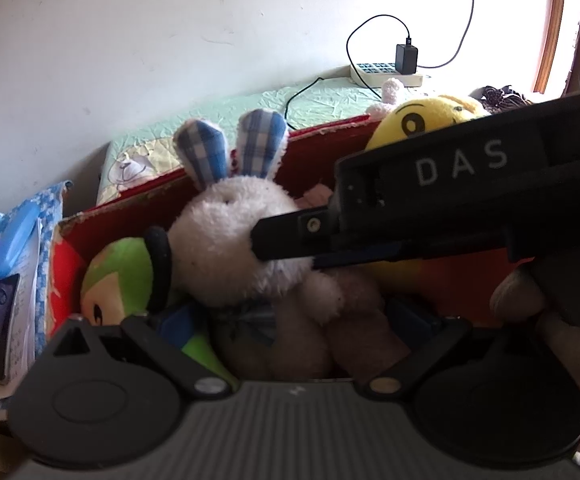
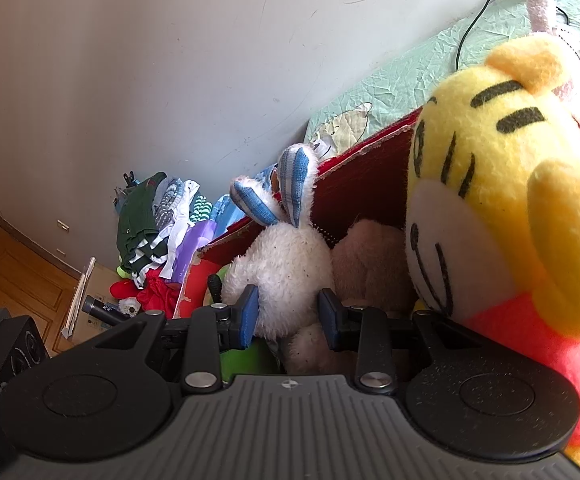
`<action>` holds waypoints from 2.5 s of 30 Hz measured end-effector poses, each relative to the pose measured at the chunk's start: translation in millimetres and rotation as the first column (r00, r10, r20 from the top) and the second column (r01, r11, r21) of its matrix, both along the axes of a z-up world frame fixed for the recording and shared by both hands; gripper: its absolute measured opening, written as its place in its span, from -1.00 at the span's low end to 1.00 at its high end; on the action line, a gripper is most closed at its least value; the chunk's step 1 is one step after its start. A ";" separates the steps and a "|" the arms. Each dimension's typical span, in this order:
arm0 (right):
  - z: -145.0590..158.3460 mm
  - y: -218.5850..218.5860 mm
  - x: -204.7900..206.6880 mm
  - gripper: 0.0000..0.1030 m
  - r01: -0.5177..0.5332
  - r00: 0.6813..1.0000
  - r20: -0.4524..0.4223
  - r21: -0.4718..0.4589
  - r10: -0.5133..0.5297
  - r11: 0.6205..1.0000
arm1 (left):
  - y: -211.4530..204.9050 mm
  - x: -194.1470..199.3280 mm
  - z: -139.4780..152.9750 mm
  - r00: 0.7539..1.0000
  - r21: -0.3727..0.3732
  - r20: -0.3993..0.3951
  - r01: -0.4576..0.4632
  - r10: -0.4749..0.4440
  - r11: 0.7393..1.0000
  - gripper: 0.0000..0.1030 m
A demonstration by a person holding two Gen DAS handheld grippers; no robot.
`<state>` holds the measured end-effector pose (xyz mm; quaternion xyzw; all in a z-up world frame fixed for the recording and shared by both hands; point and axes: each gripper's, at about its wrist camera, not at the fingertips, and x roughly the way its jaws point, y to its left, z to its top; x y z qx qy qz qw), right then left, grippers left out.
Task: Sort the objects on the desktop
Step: 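Lower the bunny plush into the red box and open the right gripper, then withdraw the right gripper from the box toward the second white bunny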
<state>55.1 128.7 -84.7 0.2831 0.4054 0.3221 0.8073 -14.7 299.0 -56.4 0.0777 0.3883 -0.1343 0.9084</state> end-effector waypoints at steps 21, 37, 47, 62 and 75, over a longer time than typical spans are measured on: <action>0.2 2.5 0.4 -0.31 0.010 1.000 0.022 -0.023 -0.009 1.000 | 1.3 -0.4 -0.8 1.000 -0.017 0.014 -0.009 0.009 1.000 0.90; -0.8 1.5 -1.1 -0.27 0.019 0.999 0.031 -0.002 -0.019 1.000 | -2.7 -0.2 0.8 1.000 -0.003 0.013 -0.006 0.006 1.000 0.92; 4.3 -24.3 -0.9 -0.18 -0.042 0.999 0.014 0.141 0.040 0.989 | -4.2 -15.1 19.2 0.997 -0.003 0.054 -0.054 0.054 0.999 0.92; 53.7 -164.2 91.7 -0.19 0.108 0.992 0.071 -0.029 -0.106 0.994 | -56.4 -21.1 55.3 0.968 -0.140 0.078 -0.226 0.239 0.964 0.94; 1.4 -87.6 196.0 -0.19 -0.019 0.999 0.031 -0.198 0.026 0.980 | -52.3 -28.8 51.4 0.929 -0.206 -0.022 -0.367 0.370 0.907 0.94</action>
